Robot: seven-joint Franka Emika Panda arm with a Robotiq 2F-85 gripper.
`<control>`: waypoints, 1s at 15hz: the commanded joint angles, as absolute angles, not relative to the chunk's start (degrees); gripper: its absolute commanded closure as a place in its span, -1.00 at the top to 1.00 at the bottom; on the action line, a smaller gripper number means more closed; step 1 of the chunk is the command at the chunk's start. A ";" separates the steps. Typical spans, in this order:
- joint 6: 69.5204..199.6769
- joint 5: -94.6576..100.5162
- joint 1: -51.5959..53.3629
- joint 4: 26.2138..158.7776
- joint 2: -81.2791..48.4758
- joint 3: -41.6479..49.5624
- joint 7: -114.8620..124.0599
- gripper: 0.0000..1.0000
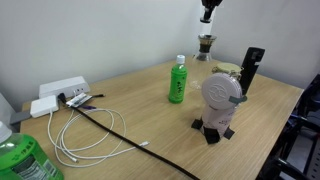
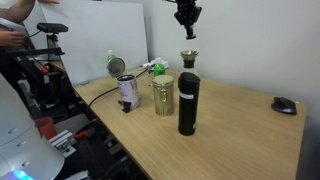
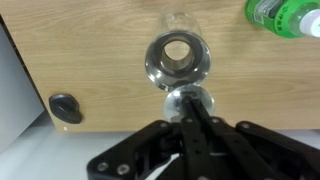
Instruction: Remove the lid from the clear bottle and put it on the table
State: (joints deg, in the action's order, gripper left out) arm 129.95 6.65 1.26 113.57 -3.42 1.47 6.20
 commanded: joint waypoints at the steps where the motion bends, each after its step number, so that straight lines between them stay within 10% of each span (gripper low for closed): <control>1: 129.91 7.08 1.59 116.84 1.51 0.26 6.88 -0.97; 15: 131.10 11.59 -1.56 140.30 22.00 -1.74 13.24 -0.97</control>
State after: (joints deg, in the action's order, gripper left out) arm 129.90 10.16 0.60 134.48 17.45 -0.96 10.09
